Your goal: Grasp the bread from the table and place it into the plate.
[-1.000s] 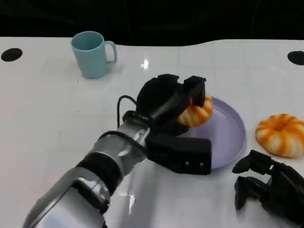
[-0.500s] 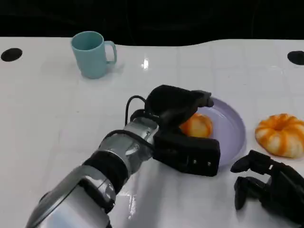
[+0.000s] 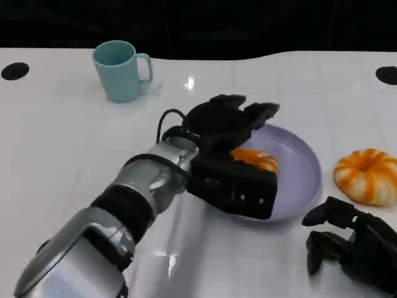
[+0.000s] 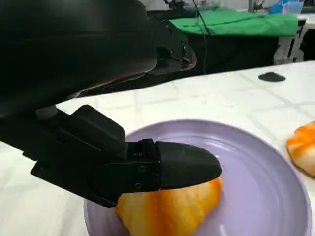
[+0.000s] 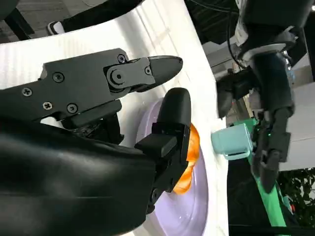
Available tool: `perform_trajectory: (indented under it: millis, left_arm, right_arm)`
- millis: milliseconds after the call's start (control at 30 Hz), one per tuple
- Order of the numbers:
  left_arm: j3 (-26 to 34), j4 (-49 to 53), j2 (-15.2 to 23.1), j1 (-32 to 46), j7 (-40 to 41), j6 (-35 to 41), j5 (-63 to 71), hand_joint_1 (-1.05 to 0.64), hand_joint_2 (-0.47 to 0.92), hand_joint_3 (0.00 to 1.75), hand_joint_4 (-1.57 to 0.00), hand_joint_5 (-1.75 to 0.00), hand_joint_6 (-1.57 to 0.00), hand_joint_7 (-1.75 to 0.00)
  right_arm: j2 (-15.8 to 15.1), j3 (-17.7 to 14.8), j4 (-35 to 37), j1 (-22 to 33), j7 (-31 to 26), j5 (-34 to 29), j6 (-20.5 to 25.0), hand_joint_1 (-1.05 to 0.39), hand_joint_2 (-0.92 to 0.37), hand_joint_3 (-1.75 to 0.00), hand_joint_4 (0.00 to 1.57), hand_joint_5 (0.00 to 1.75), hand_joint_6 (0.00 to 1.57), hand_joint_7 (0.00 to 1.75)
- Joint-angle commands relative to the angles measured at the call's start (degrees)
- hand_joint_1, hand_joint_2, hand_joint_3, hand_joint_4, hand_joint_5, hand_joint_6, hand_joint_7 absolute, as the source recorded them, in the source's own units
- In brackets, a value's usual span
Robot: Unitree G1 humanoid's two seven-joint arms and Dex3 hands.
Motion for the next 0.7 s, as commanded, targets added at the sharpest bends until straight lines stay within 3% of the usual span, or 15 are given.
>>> perform_trajectory:
  millis: [33,167,333,433,533,567,633,700]
  left_arm:
    - [3.72,-5.74,3.9,3.84,-5.14,-4.2,-6.12,-1.05,0.92,0.71,-0.03,-0.07,-0.07,-0.03]
    - [11.31,-12.47,6.9,10.2,-17.98,-8.59,-20.14,-1.05,0.92,0.66,-0.11,-0.14,-0.11,-0.05]
    - [18.05,-16.65,6.29,15.81,-27.22,-8.83,-32.67,-1.05,0.92,0.61,-0.15,-0.21,-0.16,-0.08]
    - [25.37,-18.28,3.69,21.8,-30.17,-12.93,-44.52,-0.87,0.92,0.32,-0.49,-0.58,-0.48,-0.21]
    - [28.67,-19.16,2.13,24.44,-32.37,-14.06,-49.85,-0.78,0.92,0.22,-0.61,-0.8,-0.61,-0.26]
    - [29.9,-19.86,1.38,25.64,-33.04,-13.99,-51.89,-0.75,0.92,0.2,-0.73,-0.96,-0.74,-0.38]
    - [31.65,-22.24,0.32,28.23,-34.35,-12.51,-55.32,-0.73,0.92,0.19,-0.76,-1.12,-0.77,-0.59]
    - [32.74,-25.82,-0.27,31.22,-35.0,-9.56,-57.93,-0.78,0.92,0.21,-0.8,-1.42,-0.8,-1.0]
  right_arm:
    - [-0.46,-0.09,1.12,1.2,-0.19,-0.24,1.44,-0.5,-0.92,-0.17,0.79,1.58,0.82,1.13]
    - [-0.51,0.05,1.47,1.0,-0.46,-0.74,0.81,-0.52,-0.92,-0.16,0.8,1.57,0.84,1.09]
    - [-0.37,-0.05,0.32,1.34,-0.15,-0.14,2.19,-0.5,-0.92,-0.17,0.77,1.61,0.82,1.13]
    - [-0.09,-0.04,-0.15,1.4,-0.42,-0.06,2.3,-0.51,-0.92,-0.16,0.77,1.62,0.8,1.15]
    - [0.03,-0.08,-0.08,1.4,-0.1,0.1,1.86,-0.51,-0.92,-0.15,0.77,1.62,0.79,1.17]
    - [0.09,-0.17,0.12,1.32,0.26,0.3,1.76,-0.51,-0.92,-0.16,0.75,1.62,0.77,1.19]
    - [0.22,-0.19,-0.05,1.35,0.65,0.59,1.71,-0.51,-0.92,-0.17,0.75,1.63,0.76,1.2]
    - [0.34,-0.16,-0.51,1.43,1.07,0.93,1.97,-0.51,-0.92,-0.18,0.73,1.66,0.75,1.24]
